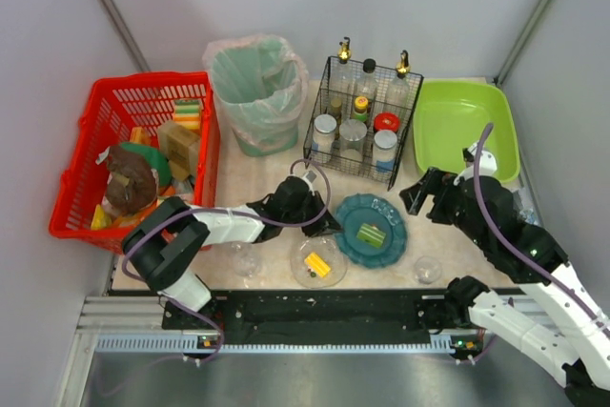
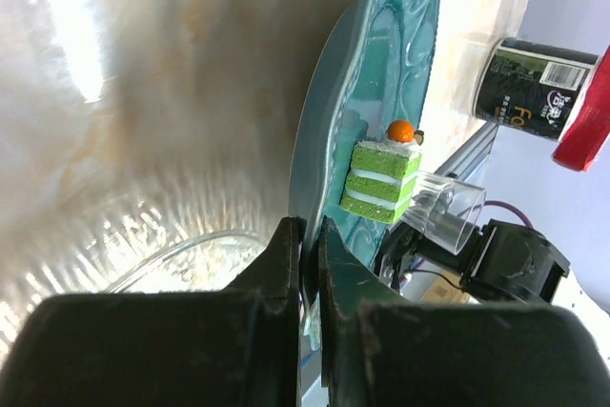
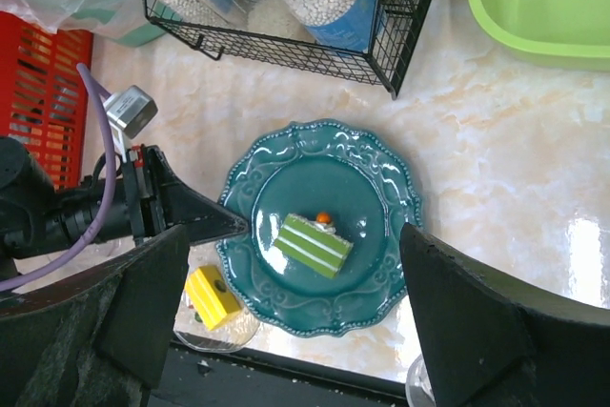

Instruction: Clear the kitchen counter

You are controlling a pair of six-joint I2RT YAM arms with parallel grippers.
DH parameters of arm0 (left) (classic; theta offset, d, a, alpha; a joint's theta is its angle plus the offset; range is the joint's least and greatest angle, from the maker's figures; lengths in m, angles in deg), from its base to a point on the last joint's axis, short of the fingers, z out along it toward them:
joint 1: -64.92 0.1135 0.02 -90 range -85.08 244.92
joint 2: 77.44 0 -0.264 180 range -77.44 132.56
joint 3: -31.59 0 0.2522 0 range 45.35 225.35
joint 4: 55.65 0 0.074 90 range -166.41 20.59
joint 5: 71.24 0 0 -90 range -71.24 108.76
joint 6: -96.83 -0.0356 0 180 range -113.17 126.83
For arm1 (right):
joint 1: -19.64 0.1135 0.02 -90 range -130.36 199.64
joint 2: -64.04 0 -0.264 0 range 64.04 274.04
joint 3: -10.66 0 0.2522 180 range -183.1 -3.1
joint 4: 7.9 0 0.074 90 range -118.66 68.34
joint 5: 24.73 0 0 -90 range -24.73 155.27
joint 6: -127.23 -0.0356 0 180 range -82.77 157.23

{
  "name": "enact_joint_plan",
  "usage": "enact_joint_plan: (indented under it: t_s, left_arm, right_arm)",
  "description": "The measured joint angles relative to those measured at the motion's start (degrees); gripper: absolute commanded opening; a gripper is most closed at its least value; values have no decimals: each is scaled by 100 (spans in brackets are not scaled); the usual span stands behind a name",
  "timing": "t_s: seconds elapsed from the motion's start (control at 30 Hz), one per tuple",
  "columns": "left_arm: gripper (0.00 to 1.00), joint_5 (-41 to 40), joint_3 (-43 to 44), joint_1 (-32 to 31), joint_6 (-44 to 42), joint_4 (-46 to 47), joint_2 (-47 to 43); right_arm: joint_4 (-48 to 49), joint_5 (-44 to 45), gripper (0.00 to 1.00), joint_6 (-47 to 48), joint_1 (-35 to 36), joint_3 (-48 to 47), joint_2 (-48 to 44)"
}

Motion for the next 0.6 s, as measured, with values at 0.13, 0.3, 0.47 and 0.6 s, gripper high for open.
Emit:
enact_joint_plan:
  t_s: [0.13,0.3,0.47,0.6]
  left_arm:
    - [0,280,-162,205,74,-11,-96]
    - [0,424,-164,352,83,-90,-345]
    - [0,608,-90,483,87,-212,-863]
    - [0,702,48,608,107,-498,-1366]
  right_arm:
    - [133,-20,89,-11,0,44,94]
    - [339,-50,89,-20,0,197,234]
    - [448,-105,89,-83,0,468,382]
    - [525,-157,89,-173,0,531,470]
